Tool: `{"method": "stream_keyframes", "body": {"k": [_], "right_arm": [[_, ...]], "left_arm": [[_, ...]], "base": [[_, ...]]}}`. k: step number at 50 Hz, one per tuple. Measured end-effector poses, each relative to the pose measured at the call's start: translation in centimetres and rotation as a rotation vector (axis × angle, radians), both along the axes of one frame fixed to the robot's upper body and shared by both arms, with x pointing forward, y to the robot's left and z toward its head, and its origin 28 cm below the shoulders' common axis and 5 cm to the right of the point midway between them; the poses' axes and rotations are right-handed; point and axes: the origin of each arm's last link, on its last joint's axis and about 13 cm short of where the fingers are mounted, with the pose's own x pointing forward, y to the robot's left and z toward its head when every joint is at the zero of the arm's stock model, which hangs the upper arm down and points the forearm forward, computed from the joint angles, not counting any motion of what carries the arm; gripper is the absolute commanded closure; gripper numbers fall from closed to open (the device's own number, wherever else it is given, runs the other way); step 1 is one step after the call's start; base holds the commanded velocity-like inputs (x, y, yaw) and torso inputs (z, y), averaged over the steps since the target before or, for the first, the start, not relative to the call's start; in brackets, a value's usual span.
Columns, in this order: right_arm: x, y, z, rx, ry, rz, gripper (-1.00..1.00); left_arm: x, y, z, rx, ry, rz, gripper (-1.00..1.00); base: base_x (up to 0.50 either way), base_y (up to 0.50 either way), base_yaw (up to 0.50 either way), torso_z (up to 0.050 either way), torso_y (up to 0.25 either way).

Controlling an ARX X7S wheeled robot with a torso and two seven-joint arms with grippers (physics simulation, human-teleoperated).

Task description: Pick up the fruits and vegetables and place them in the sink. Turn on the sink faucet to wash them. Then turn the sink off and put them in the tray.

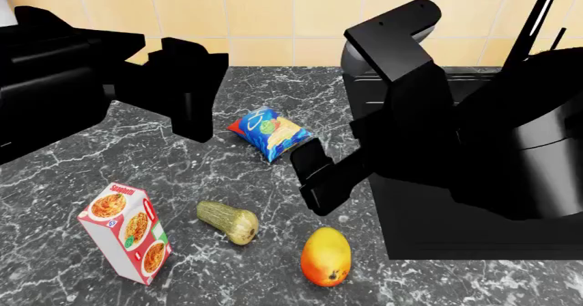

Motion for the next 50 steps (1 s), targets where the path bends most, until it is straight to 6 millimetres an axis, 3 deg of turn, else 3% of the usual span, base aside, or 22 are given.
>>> {"method": "stream_keyframes", "body": {"k": [24, 50], "right_arm": [[2.3, 4.5, -0.5, -0.032, 0.105, 0.125, -1.00], [3.6, 7.5, -3.2, -0.056, 0.154, 0.123, -1.00]], "left_arm": [[-0.6, 1.6, 1.4, -0.028, -0.029, 0.058, -1.00], [-0.8, 2.4, 1.3, -0.038, -0.036, 0.084, -1.00]], "base": [[0.00, 0.00, 0.00, 0.000, 0.000], [0.00, 0.00, 0.00, 0.000, 0.000]]}}
